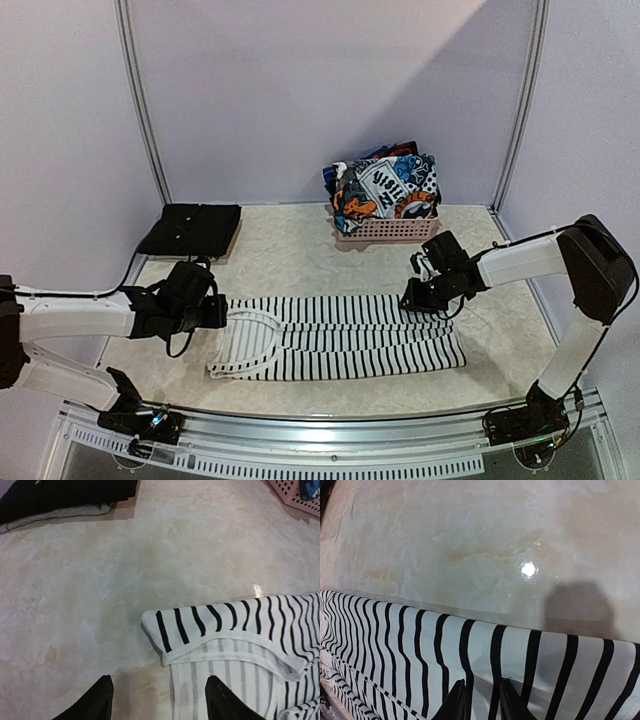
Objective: Fold and stack the mixed laundry pile
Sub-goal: Rotate the rectangle-folded tank top at the center of the board.
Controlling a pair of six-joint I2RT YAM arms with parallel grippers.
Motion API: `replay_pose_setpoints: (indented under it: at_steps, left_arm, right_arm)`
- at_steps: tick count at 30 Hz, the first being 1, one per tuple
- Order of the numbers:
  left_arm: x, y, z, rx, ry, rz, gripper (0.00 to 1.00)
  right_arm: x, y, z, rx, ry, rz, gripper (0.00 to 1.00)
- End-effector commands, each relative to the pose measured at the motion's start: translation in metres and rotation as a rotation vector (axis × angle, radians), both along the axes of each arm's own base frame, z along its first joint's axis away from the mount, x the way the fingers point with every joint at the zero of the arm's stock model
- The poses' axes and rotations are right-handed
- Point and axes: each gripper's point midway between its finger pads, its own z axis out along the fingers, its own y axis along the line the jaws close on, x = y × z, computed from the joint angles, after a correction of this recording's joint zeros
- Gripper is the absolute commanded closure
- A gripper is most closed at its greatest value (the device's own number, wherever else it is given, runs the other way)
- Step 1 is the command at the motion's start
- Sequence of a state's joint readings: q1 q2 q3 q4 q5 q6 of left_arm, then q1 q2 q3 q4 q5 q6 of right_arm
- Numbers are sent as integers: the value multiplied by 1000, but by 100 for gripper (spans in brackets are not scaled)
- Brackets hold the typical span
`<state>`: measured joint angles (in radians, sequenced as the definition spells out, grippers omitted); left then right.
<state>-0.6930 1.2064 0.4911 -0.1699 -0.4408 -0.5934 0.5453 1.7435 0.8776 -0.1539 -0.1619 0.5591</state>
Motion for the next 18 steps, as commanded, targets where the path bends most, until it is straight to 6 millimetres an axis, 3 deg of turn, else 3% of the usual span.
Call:
replay_pose_setpoints:
  at_steps: [1, 6, 9, 14, 18]
  left_arm:
    - [-19, -38, 17, -34, 20, -153, 40]
    - [-53, -120, 22, -132, 99, -445, 49]
    - [-70, -160, 19, -97, 136, -557, 52]
    - [-95, -212, 0, -106, 210, -695, 56]
    - [-105, -233, -24, -124, 279, -746, 61]
  right_arm:
    - [-16, -16, -21, -102, 81, -1, 75]
    - [-17, -22, -20, -135, 77, -6, 75]
    - [-20, -27, -20, -155, 80, -11, 75]
    - [-27, -33, -20, -173, 89, -10, 75]
    - [-31, -35, -21, -176, 93, -9, 75]
